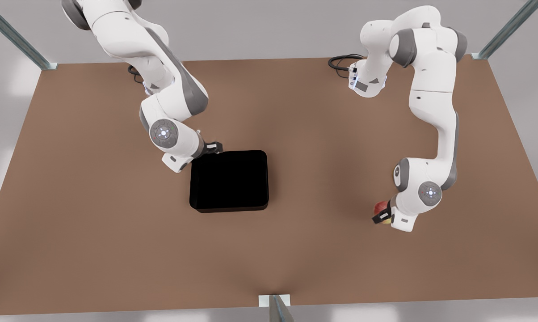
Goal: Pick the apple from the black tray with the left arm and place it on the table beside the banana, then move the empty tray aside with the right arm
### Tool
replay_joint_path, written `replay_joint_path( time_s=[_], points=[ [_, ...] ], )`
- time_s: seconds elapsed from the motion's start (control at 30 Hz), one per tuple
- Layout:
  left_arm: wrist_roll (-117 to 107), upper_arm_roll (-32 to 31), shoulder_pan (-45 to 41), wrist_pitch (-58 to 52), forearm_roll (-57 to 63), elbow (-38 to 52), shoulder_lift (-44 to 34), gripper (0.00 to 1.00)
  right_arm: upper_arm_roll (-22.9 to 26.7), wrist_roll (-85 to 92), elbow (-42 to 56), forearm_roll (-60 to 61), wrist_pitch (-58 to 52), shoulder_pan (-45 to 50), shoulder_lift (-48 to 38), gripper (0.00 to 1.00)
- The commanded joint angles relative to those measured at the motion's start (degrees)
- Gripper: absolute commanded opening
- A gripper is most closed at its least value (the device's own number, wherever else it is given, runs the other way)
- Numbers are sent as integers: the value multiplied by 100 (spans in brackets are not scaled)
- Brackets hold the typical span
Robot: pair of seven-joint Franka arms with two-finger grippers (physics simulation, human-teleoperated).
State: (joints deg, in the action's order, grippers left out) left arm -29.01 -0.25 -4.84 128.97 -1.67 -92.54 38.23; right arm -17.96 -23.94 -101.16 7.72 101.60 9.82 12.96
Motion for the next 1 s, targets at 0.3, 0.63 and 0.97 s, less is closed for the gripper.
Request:
replay_joint_path(
  time_s=[0.3,0.63,0.97],
  points=[
    [3393,7,-8,603,-44,-1548,-765,100,126,-1430,-519,-446,1591,-103,506,100],
    [2646,7,-26,418,-44,-1539,-580,100,539,21,-589,-446,2048,-103,1148,100],
    [2470,7,-44,445,-53,-1416,-378,100,899,1726,-695,-429,2312,-139,1508,100]
  ],
)
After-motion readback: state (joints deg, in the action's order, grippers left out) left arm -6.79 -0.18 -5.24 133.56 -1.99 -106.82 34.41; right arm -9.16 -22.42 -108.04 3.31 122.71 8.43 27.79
